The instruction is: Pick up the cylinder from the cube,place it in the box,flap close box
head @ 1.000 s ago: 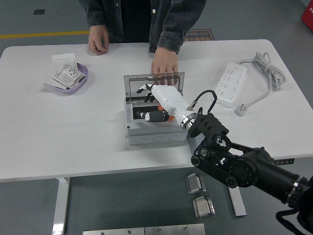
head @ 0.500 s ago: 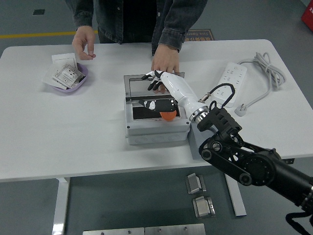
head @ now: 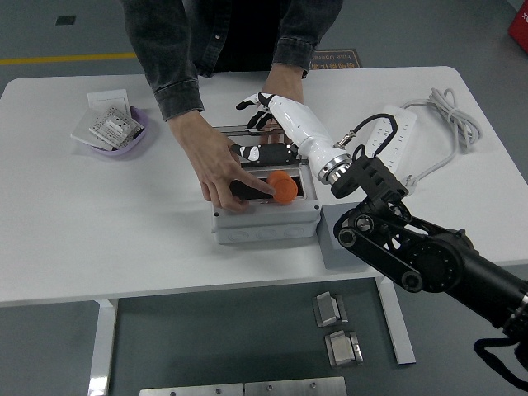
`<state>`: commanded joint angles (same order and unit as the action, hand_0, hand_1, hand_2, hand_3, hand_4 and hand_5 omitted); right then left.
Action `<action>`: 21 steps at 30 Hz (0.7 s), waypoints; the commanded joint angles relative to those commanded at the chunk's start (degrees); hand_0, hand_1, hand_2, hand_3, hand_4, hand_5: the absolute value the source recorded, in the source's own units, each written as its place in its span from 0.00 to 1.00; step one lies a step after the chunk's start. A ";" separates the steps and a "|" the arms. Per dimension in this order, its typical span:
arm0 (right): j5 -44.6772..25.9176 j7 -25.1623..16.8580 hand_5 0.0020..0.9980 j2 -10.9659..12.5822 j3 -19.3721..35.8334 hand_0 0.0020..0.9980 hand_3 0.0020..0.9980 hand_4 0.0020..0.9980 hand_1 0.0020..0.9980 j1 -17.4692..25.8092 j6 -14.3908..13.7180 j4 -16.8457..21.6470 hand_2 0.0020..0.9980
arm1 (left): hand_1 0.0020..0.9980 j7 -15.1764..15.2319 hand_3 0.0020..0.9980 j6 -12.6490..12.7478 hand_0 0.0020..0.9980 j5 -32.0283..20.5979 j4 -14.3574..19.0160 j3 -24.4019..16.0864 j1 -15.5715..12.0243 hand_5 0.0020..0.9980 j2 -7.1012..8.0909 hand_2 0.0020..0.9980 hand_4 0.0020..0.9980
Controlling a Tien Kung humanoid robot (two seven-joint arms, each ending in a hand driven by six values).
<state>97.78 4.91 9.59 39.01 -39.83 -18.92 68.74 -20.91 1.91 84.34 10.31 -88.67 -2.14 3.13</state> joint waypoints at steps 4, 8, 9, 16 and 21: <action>-0.40 -0.10 0.39 -0.42 0.01 0.70 0.74 0.91 0.60 -1.04 0.44 -2.20 0.62 | 0.63 -0.12 0.60 -0.03 0.64 0.09 0.00 -0.01 0.09 0.31 0.02 0.45 0.67; -0.99 -0.29 0.39 -0.78 -0.20 0.70 0.74 0.91 0.60 -1.78 0.57 -4.09 0.62 | 0.63 -0.18 0.60 -0.04 0.64 0.20 0.00 -0.05 0.21 0.31 0.09 0.45 0.67; -1.15 -0.36 0.43 -0.86 -0.26 0.75 0.75 0.93 0.69 -1.92 0.56 -4.50 0.69 | 0.63 -0.19 0.60 -0.05 0.64 0.22 0.00 -0.05 0.23 0.31 0.11 0.45 0.67; -2.06 -0.78 0.48 -1.30 -0.46 0.80 0.76 0.96 0.74 -2.58 0.39 -6.62 0.73 | 0.63 -0.23 0.60 -0.11 0.64 0.35 0.00 0.02 0.31 0.31 0.11 0.45 0.67; -2.84 -1.28 0.47 -1.52 -0.99 0.81 0.76 0.94 0.74 -2.45 0.03 -7.66 0.74 | 0.63 -0.13 0.60 -0.15 0.64 0.32 0.00 0.11 0.46 0.31 0.03 0.45 0.67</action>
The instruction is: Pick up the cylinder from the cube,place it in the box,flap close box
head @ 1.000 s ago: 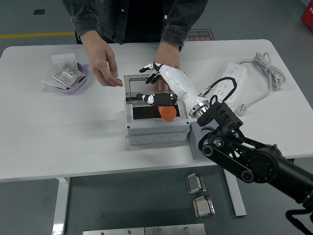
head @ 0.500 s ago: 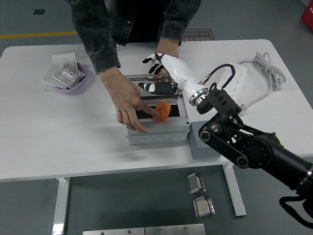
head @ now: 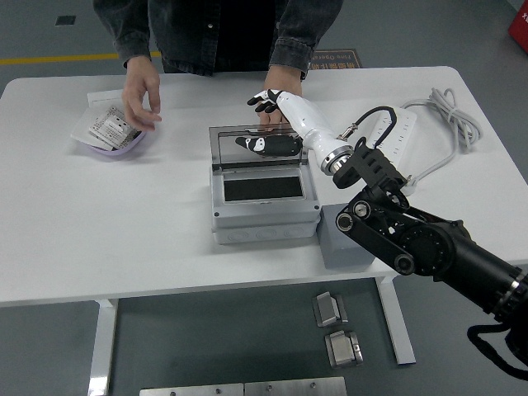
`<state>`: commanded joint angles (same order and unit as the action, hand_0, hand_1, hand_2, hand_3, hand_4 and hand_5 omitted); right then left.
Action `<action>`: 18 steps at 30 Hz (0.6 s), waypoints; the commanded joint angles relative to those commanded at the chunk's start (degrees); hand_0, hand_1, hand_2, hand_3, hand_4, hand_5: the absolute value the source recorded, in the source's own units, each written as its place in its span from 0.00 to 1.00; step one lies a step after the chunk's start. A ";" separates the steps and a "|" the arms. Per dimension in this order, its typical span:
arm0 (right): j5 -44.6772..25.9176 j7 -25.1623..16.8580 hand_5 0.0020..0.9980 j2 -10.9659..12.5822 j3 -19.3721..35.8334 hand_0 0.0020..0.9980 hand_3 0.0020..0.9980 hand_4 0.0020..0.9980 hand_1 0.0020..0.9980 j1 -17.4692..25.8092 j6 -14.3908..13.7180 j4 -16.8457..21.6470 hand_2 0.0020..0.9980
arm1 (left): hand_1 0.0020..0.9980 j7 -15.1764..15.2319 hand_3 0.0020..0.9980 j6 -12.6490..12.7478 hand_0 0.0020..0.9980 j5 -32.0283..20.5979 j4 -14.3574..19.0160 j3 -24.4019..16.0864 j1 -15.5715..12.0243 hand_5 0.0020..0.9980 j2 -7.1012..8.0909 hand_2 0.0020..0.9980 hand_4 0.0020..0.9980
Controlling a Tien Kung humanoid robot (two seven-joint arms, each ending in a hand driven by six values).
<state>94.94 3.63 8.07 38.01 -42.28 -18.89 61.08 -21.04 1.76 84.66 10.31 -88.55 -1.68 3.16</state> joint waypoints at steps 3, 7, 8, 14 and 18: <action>-0.49 -0.30 0.47 -0.08 -0.58 0.81 0.76 0.94 0.74 0.24 -0.25 -0.51 0.74 | 0.63 0.07 0.60 -0.05 0.64 -0.03 0.00 0.11 0.08 0.31 -0.06 0.45 0.67; -1.07 -0.62 0.47 -0.04 -1.52 0.81 0.76 0.94 0.74 0.66 -0.55 -0.90 0.74 | 0.63 0.15 0.60 -0.07 0.64 0.00 0.00 0.18 0.18 0.31 -0.15 0.45 0.67; -1.21 -0.70 0.47 0.01 -1.73 0.81 0.76 0.94 0.74 0.82 -0.65 -0.90 0.74 | 0.63 0.17 0.60 -0.08 0.64 0.02 0.00 0.19 0.20 0.31 -0.17 0.45 0.67; -1.12 -0.50 0.47 1.16 -2.61 0.81 0.77 0.94 0.73 2.00 -1.03 0.91 0.73 | 0.63 0.33 0.60 -0.08 0.64 0.11 0.00 0.25 0.26 0.31 -0.21 0.45 0.67; -0.71 0.03 0.50 2.92 -3.11 0.81 0.77 0.96 0.73 2.99 -1.29 4.08 0.73 | 0.64 0.54 0.60 -0.07 0.64 -0.04 0.00 0.43 0.18 0.31 -0.19 0.45 0.67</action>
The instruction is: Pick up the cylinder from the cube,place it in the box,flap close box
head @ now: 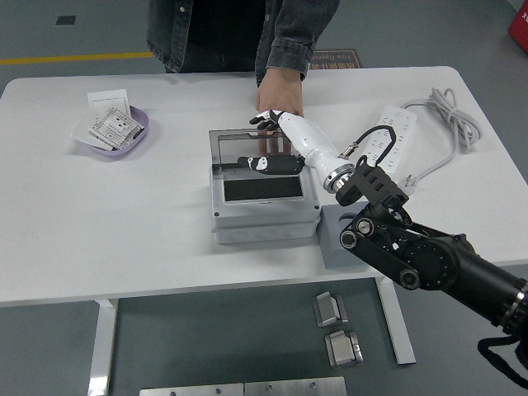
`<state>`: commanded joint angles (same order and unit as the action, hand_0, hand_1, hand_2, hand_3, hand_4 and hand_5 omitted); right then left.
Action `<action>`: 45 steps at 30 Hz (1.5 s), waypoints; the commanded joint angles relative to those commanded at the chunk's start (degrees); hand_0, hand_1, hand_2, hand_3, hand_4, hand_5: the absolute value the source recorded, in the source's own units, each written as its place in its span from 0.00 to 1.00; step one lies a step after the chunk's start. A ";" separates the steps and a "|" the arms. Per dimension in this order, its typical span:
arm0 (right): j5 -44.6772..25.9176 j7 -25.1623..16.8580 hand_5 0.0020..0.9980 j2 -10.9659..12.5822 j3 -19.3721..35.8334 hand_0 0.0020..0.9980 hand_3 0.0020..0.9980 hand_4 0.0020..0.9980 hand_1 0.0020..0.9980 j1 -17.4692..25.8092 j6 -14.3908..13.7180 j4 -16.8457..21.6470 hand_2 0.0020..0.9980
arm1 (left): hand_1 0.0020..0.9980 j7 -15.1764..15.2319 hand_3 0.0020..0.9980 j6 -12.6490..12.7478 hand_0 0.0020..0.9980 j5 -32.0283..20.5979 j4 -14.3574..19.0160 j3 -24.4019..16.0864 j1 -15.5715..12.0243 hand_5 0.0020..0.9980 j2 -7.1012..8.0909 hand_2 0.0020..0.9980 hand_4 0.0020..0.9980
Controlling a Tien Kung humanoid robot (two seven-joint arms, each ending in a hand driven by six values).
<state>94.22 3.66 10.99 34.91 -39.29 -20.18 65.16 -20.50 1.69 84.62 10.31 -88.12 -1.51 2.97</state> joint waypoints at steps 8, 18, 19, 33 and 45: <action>-0.31 0.67 0.51 3.16 -1.27 0.80 0.77 0.96 0.72 2.21 -1.01 6.43 0.73 | 0.64 1.74 0.60 0.03 0.64 -2.08 0.00 2.60 -0.39 0.31 -0.12 0.45 0.67; -1.75 1.14 0.53 6.24 -3.01 0.79 0.78 0.94 0.70 4.97 -2.69 11.37 0.73 | 0.64 3.47 0.60 0.03 0.64 -4.27 0.00 4.80 -0.46 0.31 -0.25 0.45 0.67; -1.70 1.26 0.53 6.48 -3.05 0.79 0.78 0.94 0.70 5.11 -2.79 11.80 0.73 | 0.64 3.46 0.60 0.04 0.64 -4.24 0.00 4.76 -0.49 0.31 -0.24 0.45 0.67; -1.17 2.42 0.56 8.42 -2.41 0.79 0.80 0.91 0.71 9.18 -3.88 15.69 0.74 | 0.64 0.91 0.60 0.34 0.64 -0.87 0.00 0.53 -0.43 0.31 -0.23 0.45 0.67; -1.83 1.51 0.64 7.20 -1.26 0.79 0.82 0.86 0.71 12.06 -4.43 16.13 0.75 | 0.64 -1.33 0.60 0.74 0.64 2.05 0.00 -3.30 -0.68 0.31 0.05 0.45 0.67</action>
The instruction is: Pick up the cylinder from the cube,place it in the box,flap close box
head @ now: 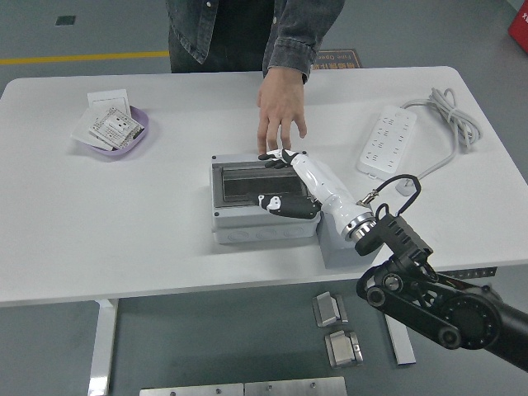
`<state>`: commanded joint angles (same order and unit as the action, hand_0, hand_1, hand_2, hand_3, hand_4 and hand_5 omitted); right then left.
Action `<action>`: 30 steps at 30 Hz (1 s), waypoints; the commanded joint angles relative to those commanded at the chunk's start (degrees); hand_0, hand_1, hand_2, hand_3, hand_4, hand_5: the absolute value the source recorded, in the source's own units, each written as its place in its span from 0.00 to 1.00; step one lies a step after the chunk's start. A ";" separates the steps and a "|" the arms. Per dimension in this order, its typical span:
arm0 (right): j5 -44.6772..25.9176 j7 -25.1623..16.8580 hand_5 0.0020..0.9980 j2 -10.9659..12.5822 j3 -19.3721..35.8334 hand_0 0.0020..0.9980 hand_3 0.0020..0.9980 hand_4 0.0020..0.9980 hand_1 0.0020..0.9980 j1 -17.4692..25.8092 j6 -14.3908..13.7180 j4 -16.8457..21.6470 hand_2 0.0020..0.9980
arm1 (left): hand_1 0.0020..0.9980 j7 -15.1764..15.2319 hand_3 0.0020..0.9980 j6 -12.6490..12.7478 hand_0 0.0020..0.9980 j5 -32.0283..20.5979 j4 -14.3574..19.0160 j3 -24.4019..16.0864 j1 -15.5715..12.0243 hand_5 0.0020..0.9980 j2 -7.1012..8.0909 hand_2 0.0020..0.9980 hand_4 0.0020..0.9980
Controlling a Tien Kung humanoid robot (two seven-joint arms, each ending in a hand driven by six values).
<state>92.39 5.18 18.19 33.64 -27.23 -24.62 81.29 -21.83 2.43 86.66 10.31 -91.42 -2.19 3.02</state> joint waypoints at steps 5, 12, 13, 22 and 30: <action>-0.59 -0.27 0.64 0.17 0.39 0.79 0.81 0.86 0.70 0.42 0.05 -0.18 0.75 | 0.64 -0.06 0.60 -0.04 0.64 -0.11 0.00 0.11 0.01 0.31 -0.07 0.45 0.67; 0.42 -0.70 0.68 1.47 6.54 0.79 0.81 0.84 0.70 3.53 -0.21 0.38 0.75 | 0.64 -0.16 0.60 0.01 0.64 0.13 0.00 -0.19 0.11 0.31 0.13 0.46 0.67; 0.59 -0.95 0.68 1.70 7.76 0.79 0.81 0.84 0.70 4.49 -0.37 0.67 0.75 | 0.64 -0.13 0.60 0.02 0.64 0.09 0.00 -0.18 0.11 0.31 0.13 0.46 0.67; -4.07 -8.96 0.69 0.35 22.98 0.79 0.82 0.84 0.70 16.60 -2.98 3.14 0.75 | 0.64 -0.12 0.60 0.13 0.64 -0.73 0.00 0.19 -0.51 0.31 -0.22 0.46 0.67; -16.60 -19.84 0.70 -5.10 36.67 0.78 0.80 0.84 0.70 25.56 -1.80 1.26 0.74 | 0.64 0.41 0.60 0.20 0.64 -1.59 0.00 0.66 -0.69 0.31 -0.41 0.46 0.67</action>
<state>75.80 -14.67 13.09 70.31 -1.67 -26.42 82.55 -21.42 2.63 85.07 10.31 -90.76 -2.88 2.60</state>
